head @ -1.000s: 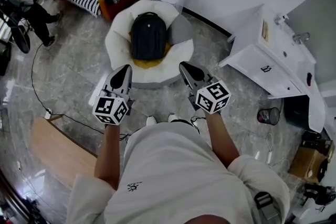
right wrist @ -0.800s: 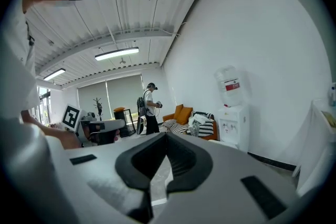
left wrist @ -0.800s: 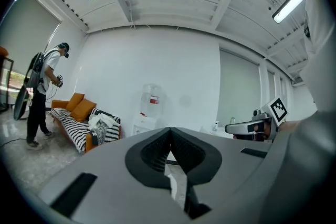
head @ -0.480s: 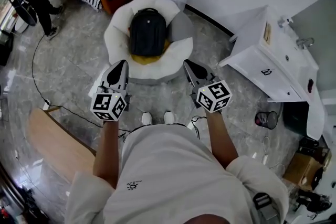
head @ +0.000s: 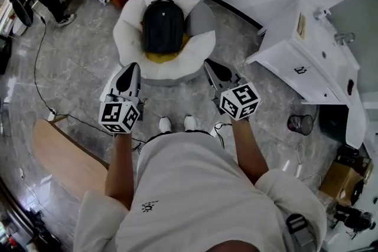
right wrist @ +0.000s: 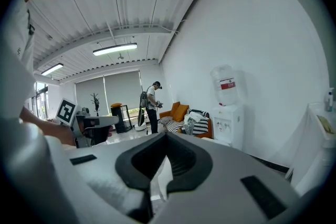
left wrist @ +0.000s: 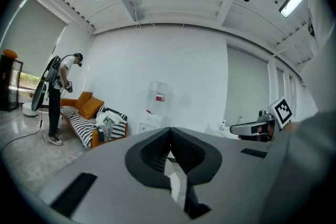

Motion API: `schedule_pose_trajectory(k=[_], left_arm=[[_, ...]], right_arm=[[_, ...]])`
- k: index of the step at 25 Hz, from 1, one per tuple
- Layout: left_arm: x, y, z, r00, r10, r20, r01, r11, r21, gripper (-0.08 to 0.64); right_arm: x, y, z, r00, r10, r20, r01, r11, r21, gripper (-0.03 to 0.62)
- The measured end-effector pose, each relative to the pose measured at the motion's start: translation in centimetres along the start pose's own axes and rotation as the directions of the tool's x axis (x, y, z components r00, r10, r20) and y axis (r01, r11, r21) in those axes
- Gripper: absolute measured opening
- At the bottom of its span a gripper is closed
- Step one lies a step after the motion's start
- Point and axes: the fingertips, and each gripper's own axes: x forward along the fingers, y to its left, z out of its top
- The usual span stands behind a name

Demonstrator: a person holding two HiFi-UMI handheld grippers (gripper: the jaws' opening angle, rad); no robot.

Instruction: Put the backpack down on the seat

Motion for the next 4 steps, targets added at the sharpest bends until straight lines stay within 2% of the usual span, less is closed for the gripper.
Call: schedule_pose_trajectory(k=[4], left_arm=[[0.2,0.01,-0.17,1.0,-0.014,-0.003,0.014,1.0,0.001,0.014]], right_arm=[[-0.03,-0.16,-0.1,1.0,-0.01,0.0,0.01,1.0,-0.003,0.023]])
